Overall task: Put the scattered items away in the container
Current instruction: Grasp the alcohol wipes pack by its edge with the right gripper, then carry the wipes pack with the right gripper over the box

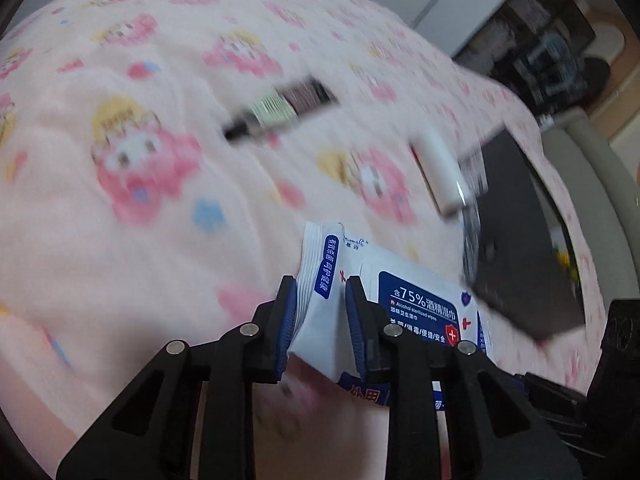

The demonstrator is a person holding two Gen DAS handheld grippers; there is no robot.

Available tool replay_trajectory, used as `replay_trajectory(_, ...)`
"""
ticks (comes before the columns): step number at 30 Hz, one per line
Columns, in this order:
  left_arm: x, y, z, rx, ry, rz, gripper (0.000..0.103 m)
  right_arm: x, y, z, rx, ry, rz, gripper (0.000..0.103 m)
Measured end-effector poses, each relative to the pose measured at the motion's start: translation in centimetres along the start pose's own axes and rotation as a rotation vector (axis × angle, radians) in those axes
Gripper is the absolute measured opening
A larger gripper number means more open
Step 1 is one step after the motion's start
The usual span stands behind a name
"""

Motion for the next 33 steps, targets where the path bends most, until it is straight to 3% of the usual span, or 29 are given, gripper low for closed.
replay_trajectory(2,-0.6,1.6,0.7,-0.038,-0.011,-0.053,0.032,0.4,2.4,1.2,-0.02,0.016,-0.046,0.025)
replay_trajectory(5,-0.3,1.2,1.3,-0.034,0.028,-0.034,0.034,1.1,4.7,3.3,-0.091,0.018,-0.046,0.025)
replay_trajectory(6,-0.3,0.8,1.2,-0.018,0.053,-0.034,0.04,1.3,5.0,3.9,-0.117,0.014,-0.035,0.025)
replay_trajectory(10,-1.6,-0.3,0.5,0.051,0.105,-0.072,0.042,1.7,4.0,4.7,-0.168,-0.003,0.031,0.029)
replay_trajectory(13,-2.4,-0.5,0.5,0.058,0.114,-0.092,0.045,0.4,3.2,4.6,-0.161,-0.005,0.017,0.039)
replay_trajectory(18,-1.9,0.4,1.0,0.017,0.142,-0.111,0.04,-1.1,2.5,4.6,-0.153,-0.019,-0.009,0.038)
replay_trajectory(22,0.2,1.6,2.1,-0.029,0.171,-0.098,0.036,1.5,2.2,3.8,-0.126,-0.006,0.046,0.027)
replay_trajectory(33,7.1,1.1,12.6,-0.197,0.277,0.004,0.036,13.3,0.8,4.8,-0.111,0.012,0.291,0.026)
Point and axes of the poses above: each gripper's, at about its wrist camera, not at the fingertips, and x roughly against the way its jaws point, z to its right, y to its underside, the point moved 6 cm from there along -x, roughly the way its jaws point, and after that the axes turned 8 degrees about x, right-handed, at the moved point
